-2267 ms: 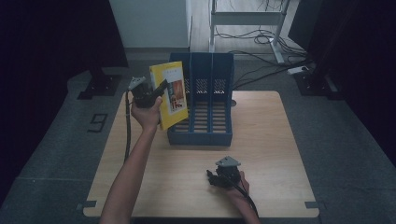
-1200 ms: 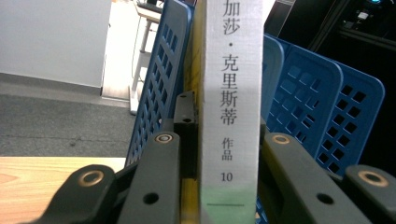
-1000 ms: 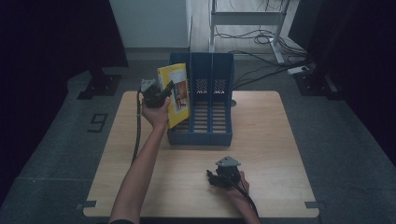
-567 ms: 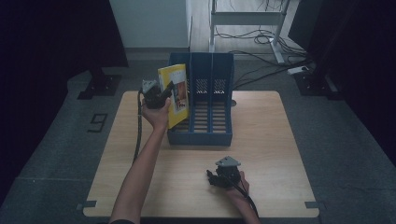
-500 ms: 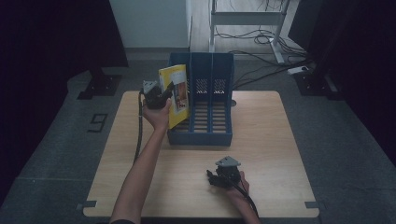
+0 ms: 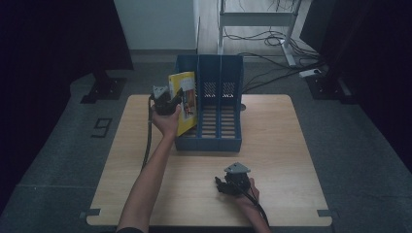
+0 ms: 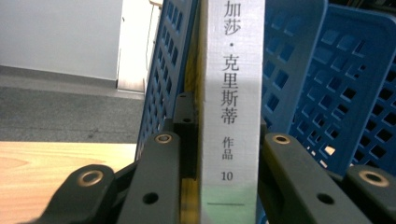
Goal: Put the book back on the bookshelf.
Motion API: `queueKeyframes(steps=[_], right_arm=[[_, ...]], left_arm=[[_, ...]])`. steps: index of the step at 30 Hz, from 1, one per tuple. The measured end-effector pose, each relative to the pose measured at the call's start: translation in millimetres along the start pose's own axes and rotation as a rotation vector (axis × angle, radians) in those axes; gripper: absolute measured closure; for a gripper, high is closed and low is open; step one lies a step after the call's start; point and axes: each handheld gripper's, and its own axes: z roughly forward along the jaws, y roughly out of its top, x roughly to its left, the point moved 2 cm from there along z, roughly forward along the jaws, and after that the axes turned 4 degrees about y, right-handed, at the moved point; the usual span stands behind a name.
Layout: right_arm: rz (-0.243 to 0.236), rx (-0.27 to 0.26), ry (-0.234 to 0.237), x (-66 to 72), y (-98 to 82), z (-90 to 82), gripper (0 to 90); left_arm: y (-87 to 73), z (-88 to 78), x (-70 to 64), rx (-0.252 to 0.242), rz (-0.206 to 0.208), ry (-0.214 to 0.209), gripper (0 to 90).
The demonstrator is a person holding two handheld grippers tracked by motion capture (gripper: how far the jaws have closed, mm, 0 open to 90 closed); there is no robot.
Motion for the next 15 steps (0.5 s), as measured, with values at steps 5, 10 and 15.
queueKeyframes(steps=[5,10,15], right_arm=[[0.0,0.0,0.0,0.0,0.0,0.0,30.2],[0.0,0.0,0.0,0.0,0.0,0.0,30.2],[-0.001,0.0,-0.001,0.1,-0.1,0.0,30.1]], left_arm=[[-10.9,1.1,2.8,0.018,0.001,-0.001,74.6],[-13.8,-1.8,2.3,0.008,0.009,-0.008,74.5],[-14.6,-4.3,3.8,0.008,0.001,-0.007,73.9]])
